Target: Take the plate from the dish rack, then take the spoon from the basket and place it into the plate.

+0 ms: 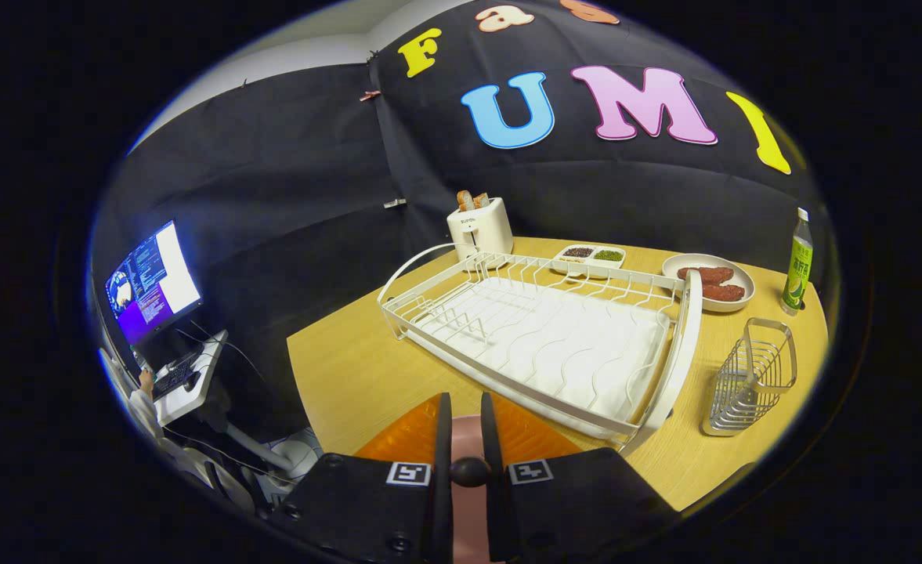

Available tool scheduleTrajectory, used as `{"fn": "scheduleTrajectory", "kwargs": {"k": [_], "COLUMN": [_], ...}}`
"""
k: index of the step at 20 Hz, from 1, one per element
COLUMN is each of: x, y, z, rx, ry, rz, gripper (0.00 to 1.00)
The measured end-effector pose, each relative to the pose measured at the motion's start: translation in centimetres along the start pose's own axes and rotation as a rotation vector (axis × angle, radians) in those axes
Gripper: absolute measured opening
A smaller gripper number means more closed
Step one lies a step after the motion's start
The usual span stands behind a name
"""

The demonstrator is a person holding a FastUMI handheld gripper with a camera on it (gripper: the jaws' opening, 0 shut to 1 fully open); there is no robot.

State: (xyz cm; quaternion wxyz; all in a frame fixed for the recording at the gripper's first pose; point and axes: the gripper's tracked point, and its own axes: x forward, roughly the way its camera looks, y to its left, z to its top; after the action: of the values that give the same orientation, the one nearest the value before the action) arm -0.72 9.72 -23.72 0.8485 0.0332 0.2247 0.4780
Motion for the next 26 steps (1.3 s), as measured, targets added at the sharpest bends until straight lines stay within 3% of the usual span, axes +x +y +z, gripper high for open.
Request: {"fn": "scheduleTrajectory", "kwargs": {"k": [3, 9, 16, 26], "x": [-0.4, -2.4, -5.8, -16.5], "y": [0.1, -2.3, -4.6, -9.5], "z": [-1.1, -0.4, 6.3, 17.7], "rx": [-0.005, -0.082, -0.066, -0.037], "ry": [0.041, 0.047, -0.073, -0.334], "rz": [0.011, -0.029, -0.105, -0.374], "gripper": [0.23, 0.99, 0.99, 0.98]}}
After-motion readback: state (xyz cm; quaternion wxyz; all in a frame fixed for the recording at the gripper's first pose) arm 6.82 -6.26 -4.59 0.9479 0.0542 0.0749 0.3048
